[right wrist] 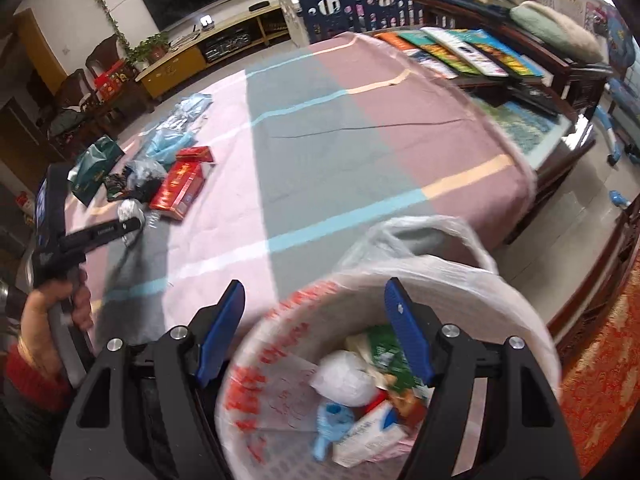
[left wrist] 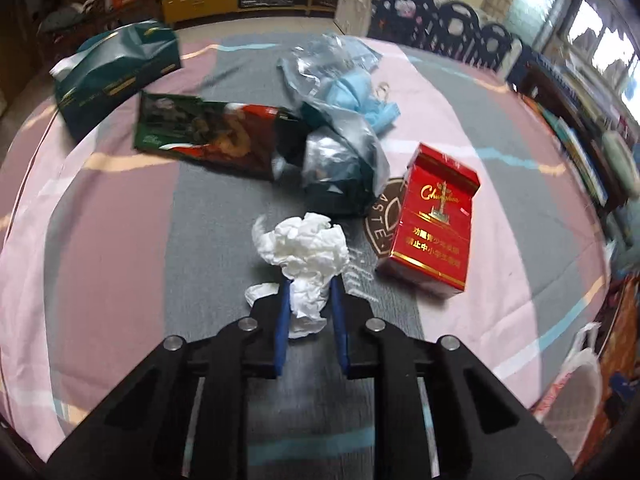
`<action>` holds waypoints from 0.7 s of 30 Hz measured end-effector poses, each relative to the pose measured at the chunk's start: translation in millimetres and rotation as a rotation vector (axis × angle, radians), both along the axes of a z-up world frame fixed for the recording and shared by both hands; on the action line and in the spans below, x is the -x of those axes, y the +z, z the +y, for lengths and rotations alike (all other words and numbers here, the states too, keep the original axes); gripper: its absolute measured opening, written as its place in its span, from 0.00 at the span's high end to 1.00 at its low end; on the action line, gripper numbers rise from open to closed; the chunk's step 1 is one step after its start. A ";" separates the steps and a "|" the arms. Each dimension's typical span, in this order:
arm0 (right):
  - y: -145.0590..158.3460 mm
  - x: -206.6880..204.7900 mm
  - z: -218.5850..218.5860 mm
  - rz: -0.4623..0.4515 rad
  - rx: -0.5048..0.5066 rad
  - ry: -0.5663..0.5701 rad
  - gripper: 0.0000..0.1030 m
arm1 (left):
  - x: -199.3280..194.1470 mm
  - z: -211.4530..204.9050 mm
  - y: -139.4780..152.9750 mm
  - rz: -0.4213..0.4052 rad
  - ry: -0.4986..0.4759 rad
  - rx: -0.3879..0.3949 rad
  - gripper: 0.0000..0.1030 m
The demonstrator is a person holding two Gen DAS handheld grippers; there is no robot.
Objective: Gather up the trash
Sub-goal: 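Grasp the white tissue with the left gripper while the right grasps the red cigarette box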
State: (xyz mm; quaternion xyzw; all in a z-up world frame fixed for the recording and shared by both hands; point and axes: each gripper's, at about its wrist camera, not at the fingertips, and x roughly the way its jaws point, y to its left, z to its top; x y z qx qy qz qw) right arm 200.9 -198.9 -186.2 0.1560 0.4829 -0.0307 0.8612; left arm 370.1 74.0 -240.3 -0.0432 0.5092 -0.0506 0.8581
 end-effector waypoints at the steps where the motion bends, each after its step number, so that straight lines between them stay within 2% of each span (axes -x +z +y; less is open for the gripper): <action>1: -1.0 -11.3 6.9 0.002 -0.023 0.003 0.31 | 9.9 7.3 5.7 -0.015 0.024 0.023 0.82; 2: -1.7 -25.7 16.3 0.002 -0.047 0.005 0.31 | 20.0 14.0 9.8 -0.023 0.041 0.057 0.82; 4: -3.5 -53.3 37.2 -0.002 -0.082 0.016 0.24 | 44.4 26.5 15.8 -0.030 0.075 0.152 0.81; 6: -7.5 -82.4 65.9 -0.003 -0.105 0.070 0.19 | 75.6 38.2 19.2 -0.028 0.126 0.226 0.81; 8: -13.1 -111.5 96.5 0.018 -0.068 0.136 0.19 | 100.6 47.4 20.4 -0.019 0.178 0.267 0.81; 10: -19.2 -139.4 124.5 0.027 0.001 0.151 0.19 | 120.8 48.5 24.3 -0.010 0.173 0.242 0.81; 13: -34.1 -175.6 151.9 0.063 0.074 0.136 0.19 | 139.7 47.2 32.5 -0.077 0.141 0.177 0.81; 15: -47.1 -193.5 162.6 0.100 0.132 0.094 0.19 | 142.1 51.3 28.7 -0.074 0.139 0.221 0.81; 18: -61.7 -202.2 168.7 0.144 0.179 0.079 0.20 | 139.6 57.7 20.8 -0.035 0.154 0.247 0.81; 19: -63.4 -201.4 171.5 0.140 0.193 0.097 0.22 | 137.7 58.9 18.5 -0.021 0.159 0.253 0.81; 20: -63.9 -198.5 173.1 0.133 0.205 0.126 0.34 | 134.6 59.5 16.3 -0.014 0.166 0.256 0.81; 21: -63.8 -195.2 175.1 0.129 0.220 0.152 0.37 | 132.9 60.4 15.2 -0.009 0.169 0.262 0.81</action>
